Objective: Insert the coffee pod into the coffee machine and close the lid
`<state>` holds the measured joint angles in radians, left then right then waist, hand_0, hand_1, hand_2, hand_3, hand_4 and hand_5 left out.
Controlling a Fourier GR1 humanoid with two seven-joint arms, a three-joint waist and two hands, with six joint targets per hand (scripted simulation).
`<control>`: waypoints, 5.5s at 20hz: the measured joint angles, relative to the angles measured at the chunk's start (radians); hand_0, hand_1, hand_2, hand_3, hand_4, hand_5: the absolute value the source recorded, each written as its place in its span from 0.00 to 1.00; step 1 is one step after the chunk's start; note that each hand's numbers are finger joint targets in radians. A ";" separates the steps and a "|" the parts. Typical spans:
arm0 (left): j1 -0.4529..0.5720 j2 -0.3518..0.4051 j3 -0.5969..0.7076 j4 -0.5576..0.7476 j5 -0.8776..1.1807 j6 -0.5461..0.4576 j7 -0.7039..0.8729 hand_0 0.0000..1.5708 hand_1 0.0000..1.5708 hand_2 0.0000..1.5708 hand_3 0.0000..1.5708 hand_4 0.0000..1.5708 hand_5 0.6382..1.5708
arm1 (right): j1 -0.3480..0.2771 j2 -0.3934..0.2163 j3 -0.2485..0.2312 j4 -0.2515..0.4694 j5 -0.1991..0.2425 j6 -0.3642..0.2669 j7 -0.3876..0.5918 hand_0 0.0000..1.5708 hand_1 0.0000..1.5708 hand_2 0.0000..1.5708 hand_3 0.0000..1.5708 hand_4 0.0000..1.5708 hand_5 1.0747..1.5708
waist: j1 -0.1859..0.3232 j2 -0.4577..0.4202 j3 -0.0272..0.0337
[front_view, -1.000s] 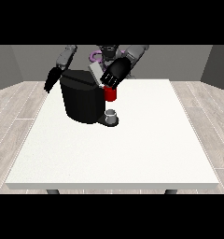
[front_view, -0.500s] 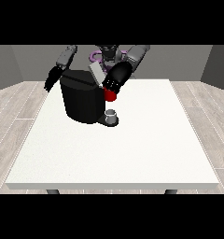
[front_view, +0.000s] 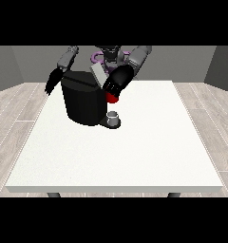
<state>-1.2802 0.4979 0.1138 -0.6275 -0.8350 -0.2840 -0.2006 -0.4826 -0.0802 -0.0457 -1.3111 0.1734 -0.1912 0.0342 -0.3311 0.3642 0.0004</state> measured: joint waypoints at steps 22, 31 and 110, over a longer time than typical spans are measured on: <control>-0.021 0.038 -0.026 -0.014 -0.079 0.092 -0.075 0.00 0.00 0.35 0.29 0.00 1.00 | -0.020 -0.008 -0.001 0.007 0.024 -0.015 -0.003 0.00 0.00 0.00 0.00 0.13 1.00 | -0.004 0.038 0.0036; 0.003 0.014 -0.031 -0.010 -0.087 0.084 -0.073 0.00 0.00 0.00 0.10 0.00 1.00 | 0.008 -0.012 -0.029 0.051 0.008 -0.017 -0.015 0.00 0.00 0.00 0.00 0.10 1.00 | 0.040 -0.010 0.0022; 1.055 -0.395 0.065 -0.761 0.730 0.022 0.092 0.00 0.00 0.00 0.00 0.23 1.00 | -0.211 -0.081 -0.082 0.277 -0.194 0.214 0.049 0.00 0.00 0.00 0.00 0.08 1.00 | 0.477 -0.318 -0.0004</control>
<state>-0.2252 0.1033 0.1787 -1.3888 -0.1053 -0.2623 -0.1089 -0.6940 -0.1614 -0.1274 -1.0344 -0.0209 0.0231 0.0828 0.1461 0.0460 0.0000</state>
